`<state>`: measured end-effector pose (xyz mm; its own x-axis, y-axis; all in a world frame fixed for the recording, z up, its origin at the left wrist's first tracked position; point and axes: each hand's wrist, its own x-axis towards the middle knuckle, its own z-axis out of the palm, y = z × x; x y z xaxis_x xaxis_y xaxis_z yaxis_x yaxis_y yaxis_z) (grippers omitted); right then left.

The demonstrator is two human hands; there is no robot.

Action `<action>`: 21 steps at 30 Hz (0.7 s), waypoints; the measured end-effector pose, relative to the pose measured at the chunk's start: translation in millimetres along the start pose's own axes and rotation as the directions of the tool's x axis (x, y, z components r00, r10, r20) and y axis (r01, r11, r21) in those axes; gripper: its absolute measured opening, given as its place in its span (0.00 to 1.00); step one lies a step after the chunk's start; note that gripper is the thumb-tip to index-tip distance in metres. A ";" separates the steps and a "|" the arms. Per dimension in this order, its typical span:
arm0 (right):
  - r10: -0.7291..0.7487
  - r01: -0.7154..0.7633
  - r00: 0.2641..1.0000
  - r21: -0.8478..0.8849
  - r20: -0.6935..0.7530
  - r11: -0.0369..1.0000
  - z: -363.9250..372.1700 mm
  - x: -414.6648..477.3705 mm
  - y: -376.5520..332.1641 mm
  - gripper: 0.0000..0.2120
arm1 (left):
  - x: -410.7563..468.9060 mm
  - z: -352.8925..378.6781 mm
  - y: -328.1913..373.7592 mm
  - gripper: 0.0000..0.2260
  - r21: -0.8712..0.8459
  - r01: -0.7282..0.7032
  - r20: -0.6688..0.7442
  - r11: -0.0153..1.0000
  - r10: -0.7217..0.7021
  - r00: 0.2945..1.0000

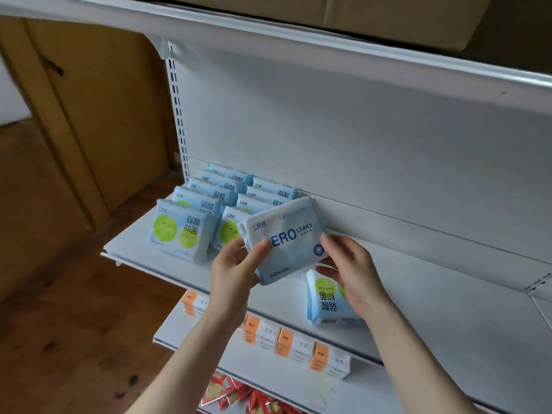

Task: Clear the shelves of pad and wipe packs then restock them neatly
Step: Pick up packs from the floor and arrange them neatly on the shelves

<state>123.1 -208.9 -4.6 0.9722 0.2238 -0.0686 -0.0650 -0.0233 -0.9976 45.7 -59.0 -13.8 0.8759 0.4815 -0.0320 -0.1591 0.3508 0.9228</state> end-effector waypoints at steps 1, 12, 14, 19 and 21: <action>-0.024 0.023 0.999 -0.042 -0.023 0.999 2.2 0.6 0.2 0.04 | -0.9 -1.9 0.1 0.10 0.029 -0.034 -0.017 0.999 0.035 0.999; 0.247 -0.289 0.956 0.352 0.159 0.890 11.5 3.9 -19.1 0.09 | 10.8 -31.7 -25.3 0.23 0.675 -0.674 0.464 0.299 0.538 0.704; 0.225 -0.266 0.963 0.437 0.145 0.859 11.7 5.4 -17.7 0.06 | 3.7 -31.5 -19.8 0.28 0.679 -0.502 0.263 0.536 0.461 0.847; 0.161 -0.249 0.962 0.468 0.221 0.848 22.3 1.8 -8.7 0.14 | -6.1 -23.9 -1.8 0.13 0.053 0.268 0.100 0.962 -0.273 0.957; 0.149 -0.253 0.953 0.422 0.265 0.870 25.7 0.2 -4.1 0.15 | -5.4 -27.6 -3.0 0.13 0.020 0.294 0.141 0.956 -0.293 0.945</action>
<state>117.9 -183.8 -0.7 0.8571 0.4678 -0.2159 -0.3977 0.3343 -0.8544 28.8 -40.4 -27.0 0.9392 0.2387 -0.2468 0.1141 0.4608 0.8801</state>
